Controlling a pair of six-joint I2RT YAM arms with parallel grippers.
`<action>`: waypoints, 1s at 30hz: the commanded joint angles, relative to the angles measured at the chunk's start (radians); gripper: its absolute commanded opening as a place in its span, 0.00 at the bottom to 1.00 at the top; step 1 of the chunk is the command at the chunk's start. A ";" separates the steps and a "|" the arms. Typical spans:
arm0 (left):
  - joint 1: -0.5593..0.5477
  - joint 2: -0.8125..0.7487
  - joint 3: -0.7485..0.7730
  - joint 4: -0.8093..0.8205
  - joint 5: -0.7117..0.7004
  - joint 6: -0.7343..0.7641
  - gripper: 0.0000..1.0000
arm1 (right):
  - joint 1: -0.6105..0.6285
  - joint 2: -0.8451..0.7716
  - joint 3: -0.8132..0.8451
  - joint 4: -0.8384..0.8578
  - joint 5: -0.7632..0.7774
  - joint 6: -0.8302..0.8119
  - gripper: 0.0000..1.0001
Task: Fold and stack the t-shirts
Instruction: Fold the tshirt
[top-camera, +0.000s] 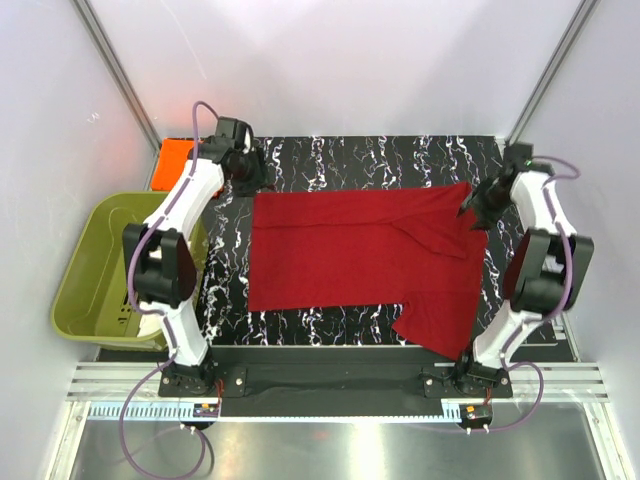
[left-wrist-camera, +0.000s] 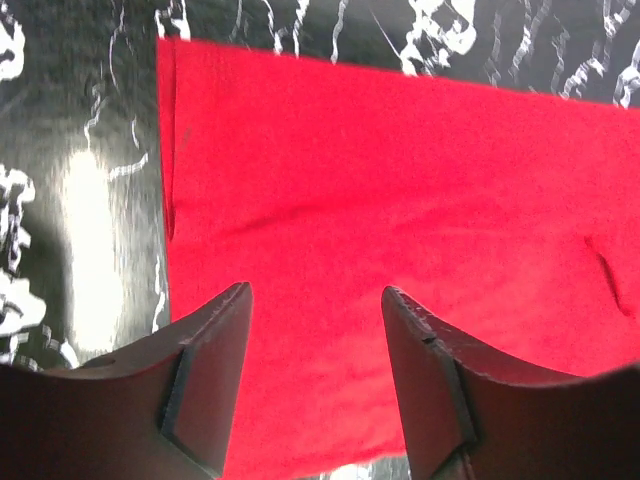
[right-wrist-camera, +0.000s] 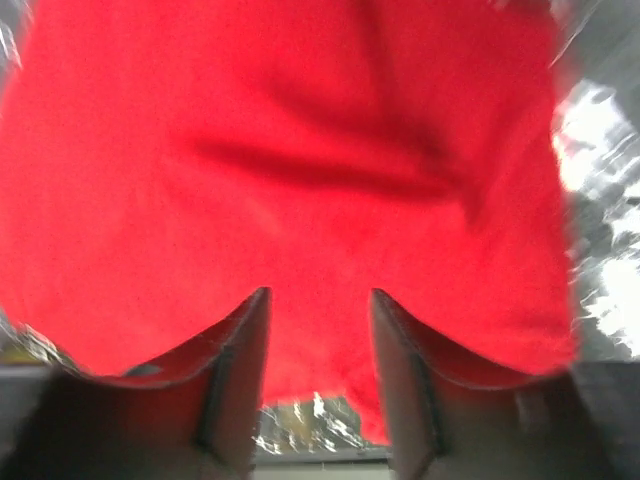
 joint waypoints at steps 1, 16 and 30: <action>0.000 -0.045 -0.097 -0.005 -0.020 0.031 0.58 | 0.060 -0.127 -0.203 0.123 -0.112 -0.015 0.48; -0.110 -0.088 -0.163 0.006 0.042 0.045 0.53 | 0.089 -0.037 -0.383 0.332 -0.182 0.050 0.58; -0.110 -0.082 -0.137 -0.026 0.025 0.074 0.53 | 0.089 -0.025 -0.414 0.426 -0.147 0.085 0.17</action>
